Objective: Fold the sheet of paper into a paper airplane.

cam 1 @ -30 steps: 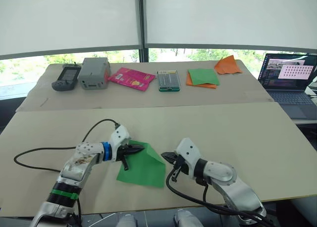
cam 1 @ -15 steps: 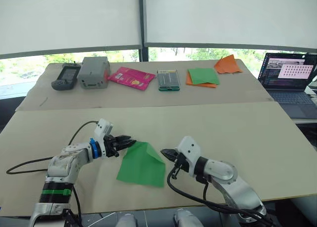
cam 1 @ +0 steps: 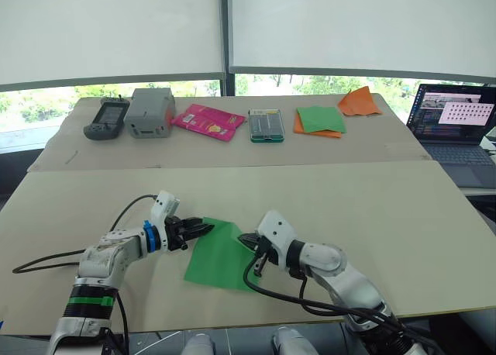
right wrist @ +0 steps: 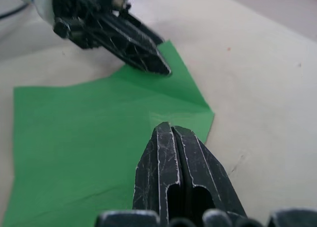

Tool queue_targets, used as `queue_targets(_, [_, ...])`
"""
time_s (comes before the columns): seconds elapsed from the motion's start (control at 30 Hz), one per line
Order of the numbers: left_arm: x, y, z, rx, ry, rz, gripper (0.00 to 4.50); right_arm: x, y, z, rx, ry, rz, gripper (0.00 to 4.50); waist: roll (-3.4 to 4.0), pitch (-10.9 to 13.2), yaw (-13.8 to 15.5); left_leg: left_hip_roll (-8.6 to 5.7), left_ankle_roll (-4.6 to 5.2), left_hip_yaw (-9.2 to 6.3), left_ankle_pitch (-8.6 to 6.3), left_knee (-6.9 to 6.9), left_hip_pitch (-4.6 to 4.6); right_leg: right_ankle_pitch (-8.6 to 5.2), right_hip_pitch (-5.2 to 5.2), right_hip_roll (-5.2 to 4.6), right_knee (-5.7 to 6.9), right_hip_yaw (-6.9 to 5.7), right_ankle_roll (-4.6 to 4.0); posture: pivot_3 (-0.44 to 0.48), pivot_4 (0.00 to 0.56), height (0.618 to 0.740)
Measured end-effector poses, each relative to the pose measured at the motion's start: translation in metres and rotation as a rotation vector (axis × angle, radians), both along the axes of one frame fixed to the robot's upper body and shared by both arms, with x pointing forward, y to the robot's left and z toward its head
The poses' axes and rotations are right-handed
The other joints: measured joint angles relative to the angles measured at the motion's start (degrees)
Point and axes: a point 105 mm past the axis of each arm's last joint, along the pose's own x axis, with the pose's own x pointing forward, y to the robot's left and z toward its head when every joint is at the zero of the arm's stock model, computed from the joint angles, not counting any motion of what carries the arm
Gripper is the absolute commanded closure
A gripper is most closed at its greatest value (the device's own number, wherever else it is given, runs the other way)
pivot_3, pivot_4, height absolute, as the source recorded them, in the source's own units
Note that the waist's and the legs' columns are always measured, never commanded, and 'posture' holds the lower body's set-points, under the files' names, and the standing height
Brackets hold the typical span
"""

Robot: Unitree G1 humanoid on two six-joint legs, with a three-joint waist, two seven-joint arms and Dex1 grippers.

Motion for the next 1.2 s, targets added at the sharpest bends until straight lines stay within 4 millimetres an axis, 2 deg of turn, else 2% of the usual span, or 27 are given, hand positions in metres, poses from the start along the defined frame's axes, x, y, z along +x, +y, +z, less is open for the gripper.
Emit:
queue_targets(0.23, [-0.008, 0.001, -0.004, 0.014, 0.012, -0.003, 4.48, -0.005, 0.009, -0.008, -0.01, 0.027, 0.039, 4.5, 0.02, 0.0, -0.1, 0.01, 0.0, 0.0, 0.0, -0.01, 0.04, 0.0, -0.02, 0.01, 0.06, 0.0, 0.01, 0.0, 0.15, 0.74])
queue_targets(0.47, [-0.011, 0.003, -0.001, 0.047, -0.021, -0.015, 4.48, 0.0, 0.007, -0.018, -0.06, 0.041, 0.038, 4.5, 0.02, 0.0, -0.1, 0.0, -0.01, 0.0, -0.01, 0.0, 0.03, 0.0, -0.02, 0.0, 0.04, 0.0, 0.0, 0.0, 0.15, 0.74])
queue_targets(0.67, [-0.025, -0.002, 0.001, 0.16, -0.109, -0.1, 4.48, 0.003, 0.006, -0.018, -0.075, 0.035, 0.04, 4.5, 0.06, 0.0, -0.1, 0.01, -0.01, 0.0, -0.01, 0.0, 0.05, 0.0, 0.0, 0.0, 0.05, 0.0, 0.0, 0.0, 0.15, 0.74])
queue_targets(0.87, [-0.033, -0.01, -0.005, 0.279, -0.195, -0.174, 4.48, 0.002, 0.004, -0.019, -0.085, 0.031, 0.055, 4.5, 0.15, -0.1, 0.0, 0.0, -0.04, 0.01, -0.02, 0.0, 0.06, 0.0, 0.02, -0.03, 0.02, 0.0, -0.01, 0.0, 0.15, 0.74])
queue_targets(1.2, [-0.035, -0.016, -0.013, 0.34, -0.215, -0.218, 4.48, 0.004, 0.007, -0.019, -0.083, 0.03, 0.057, 4.5, 0.28, -0.2, 0.1, 0.0, -0.02, 0.01, -0.01, 0.01, 0.06, -0.01, 0.03, -0.02, 0.02, 0.0, -0.01, 0.0, 0.15, 0.74])
